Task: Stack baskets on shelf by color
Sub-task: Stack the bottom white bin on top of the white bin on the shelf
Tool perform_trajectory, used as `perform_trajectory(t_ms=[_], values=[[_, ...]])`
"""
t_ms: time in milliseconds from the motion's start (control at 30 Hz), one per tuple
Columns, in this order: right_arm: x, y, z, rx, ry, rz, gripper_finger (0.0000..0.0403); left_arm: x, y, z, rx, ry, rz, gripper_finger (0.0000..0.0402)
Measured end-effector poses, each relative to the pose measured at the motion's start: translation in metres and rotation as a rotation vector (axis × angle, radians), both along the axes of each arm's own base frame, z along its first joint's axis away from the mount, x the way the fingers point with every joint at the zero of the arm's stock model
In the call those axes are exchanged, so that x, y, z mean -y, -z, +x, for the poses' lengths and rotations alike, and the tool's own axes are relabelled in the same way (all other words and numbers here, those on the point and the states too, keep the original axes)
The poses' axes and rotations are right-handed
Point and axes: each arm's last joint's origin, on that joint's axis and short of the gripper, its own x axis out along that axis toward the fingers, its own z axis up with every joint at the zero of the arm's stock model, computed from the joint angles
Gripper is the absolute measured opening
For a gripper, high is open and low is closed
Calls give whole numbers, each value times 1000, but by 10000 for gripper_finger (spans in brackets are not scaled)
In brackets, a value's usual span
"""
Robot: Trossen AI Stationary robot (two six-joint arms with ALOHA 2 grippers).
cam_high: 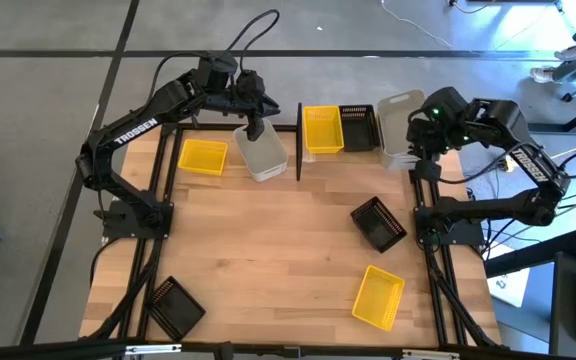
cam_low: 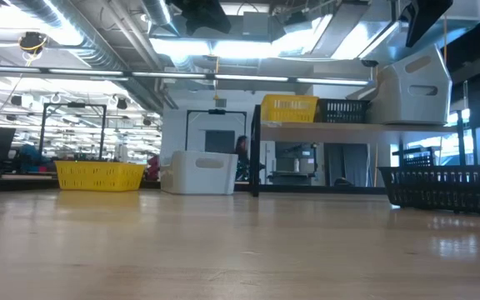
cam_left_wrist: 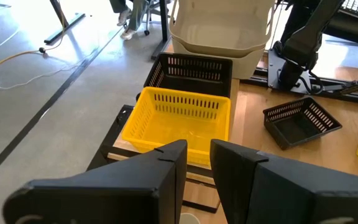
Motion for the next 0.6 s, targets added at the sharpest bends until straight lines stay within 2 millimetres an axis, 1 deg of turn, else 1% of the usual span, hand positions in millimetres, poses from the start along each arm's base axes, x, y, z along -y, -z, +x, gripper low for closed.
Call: perform_trajectory(t_ms=[100, 200, 367, 433, 600], values=[[-4, -2, -5, 17, 6, -9, 67, 0, 0, 0, -2, 3, 7, 63], [-5, -1, -6, 27, 12, 1, 67, 0, 0, 0, -2, 3, 7, 63], [-7, 21, -9, -30, 10, 51, 67, 0, 0, 0, -2, 3, 7, 63], [-7, 26, -9, -35, 10, 54, 67, 0, 0, 0, -2, 3, 7, 63], [-4, 23, -6, -7, 2, 29, 67, 0, 0, 0, -2, 3, 7, 63]])
